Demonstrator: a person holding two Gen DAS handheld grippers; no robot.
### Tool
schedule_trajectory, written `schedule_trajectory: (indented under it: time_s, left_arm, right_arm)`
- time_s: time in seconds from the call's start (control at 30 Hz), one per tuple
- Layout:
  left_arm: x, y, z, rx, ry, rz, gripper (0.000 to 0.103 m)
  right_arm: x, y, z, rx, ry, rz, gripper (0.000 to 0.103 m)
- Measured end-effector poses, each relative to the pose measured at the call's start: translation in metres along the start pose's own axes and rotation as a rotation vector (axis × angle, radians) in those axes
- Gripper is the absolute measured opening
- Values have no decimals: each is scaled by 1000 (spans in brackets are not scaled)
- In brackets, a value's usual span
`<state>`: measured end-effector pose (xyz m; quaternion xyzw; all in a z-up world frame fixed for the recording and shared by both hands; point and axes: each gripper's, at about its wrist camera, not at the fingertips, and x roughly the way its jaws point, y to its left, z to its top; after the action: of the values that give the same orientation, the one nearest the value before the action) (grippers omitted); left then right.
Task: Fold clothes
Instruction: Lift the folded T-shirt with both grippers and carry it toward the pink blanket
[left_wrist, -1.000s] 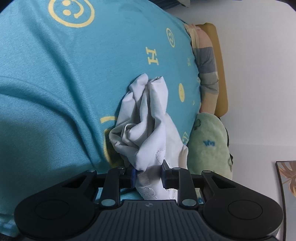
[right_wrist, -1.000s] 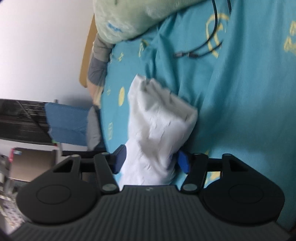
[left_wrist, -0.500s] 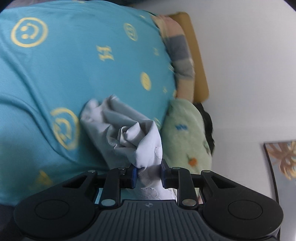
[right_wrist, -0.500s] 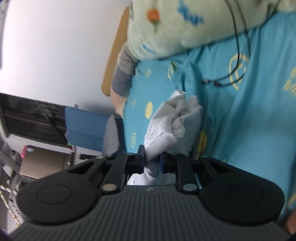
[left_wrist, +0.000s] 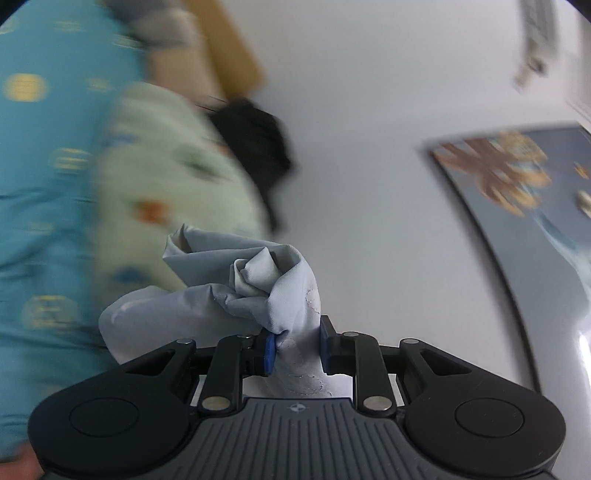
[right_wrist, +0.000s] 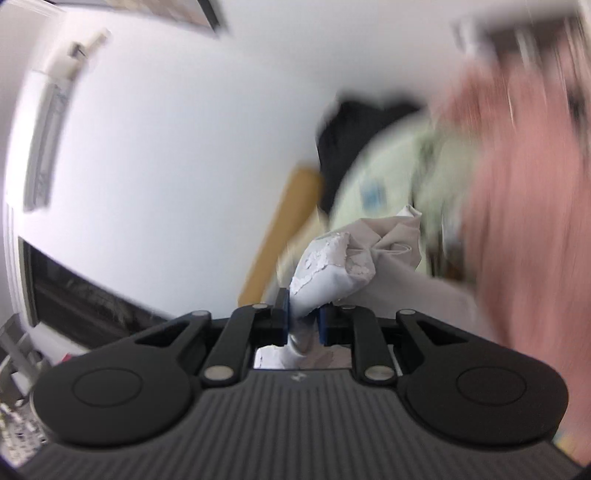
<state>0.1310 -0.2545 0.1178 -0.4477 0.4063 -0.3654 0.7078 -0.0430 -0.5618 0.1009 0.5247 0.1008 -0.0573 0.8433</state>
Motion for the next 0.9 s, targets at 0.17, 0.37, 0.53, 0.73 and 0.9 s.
schedule_trajectory:
  time_s: [0.17,0.37,0.53,0.73,0.9]
  left_arm:
    - [100,-56,-41,101,105,-57,24]
    - [146,-13,-119,255,262,-5,24]
    - [116,36,-162,388,327,74,24]
    - [76,44,-194,567,292,153,28]
    - [41,5,-208,674,247,172,44]
  right_arm:
    - [-54,10,79,-138,-196,-73,18]
    - [-105,-60,63,-184,-253,-267,18]
    - [-143,-127,16,-49,-187,-327,18]
    - [-159,-137,-19,-66,-106,-384,19]
    - [-185,-108,-27,-177,-71,-420,19]
